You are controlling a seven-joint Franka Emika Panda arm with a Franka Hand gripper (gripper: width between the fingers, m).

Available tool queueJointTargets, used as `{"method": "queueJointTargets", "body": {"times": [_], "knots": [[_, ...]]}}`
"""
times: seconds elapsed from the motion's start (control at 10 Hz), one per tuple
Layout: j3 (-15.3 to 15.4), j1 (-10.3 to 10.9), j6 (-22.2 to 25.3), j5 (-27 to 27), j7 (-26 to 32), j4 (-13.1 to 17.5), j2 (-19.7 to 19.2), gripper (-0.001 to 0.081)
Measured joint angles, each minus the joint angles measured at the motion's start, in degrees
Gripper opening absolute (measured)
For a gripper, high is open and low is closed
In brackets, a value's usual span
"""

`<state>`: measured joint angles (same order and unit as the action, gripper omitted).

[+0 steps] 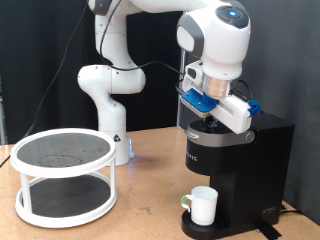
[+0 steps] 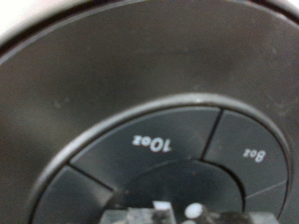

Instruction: Make a cup of coffee with the keurig machine

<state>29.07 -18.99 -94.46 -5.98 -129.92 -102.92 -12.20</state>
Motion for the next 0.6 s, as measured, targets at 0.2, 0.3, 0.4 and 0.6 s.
{"method": "queueJointTargets", "body": {"times": [0.2, 0.3, 0.4, 0.6], "knots": [[0.0, 0.0, 0.0, 0.0, 0.2, 0.0, 0.0, 0.0000], [0.1, 0.0, 0.0, 0.1, 0.6, 0.0, 0.1, 0.0000], [0.2, 0.0, -0.5, 0.2, 1.6, -0.3, 0.4, 0.0000], [0.5, 0.0, -2.5, -0.1, 5.0, -2.0, 1.9, 0.0000]]}}
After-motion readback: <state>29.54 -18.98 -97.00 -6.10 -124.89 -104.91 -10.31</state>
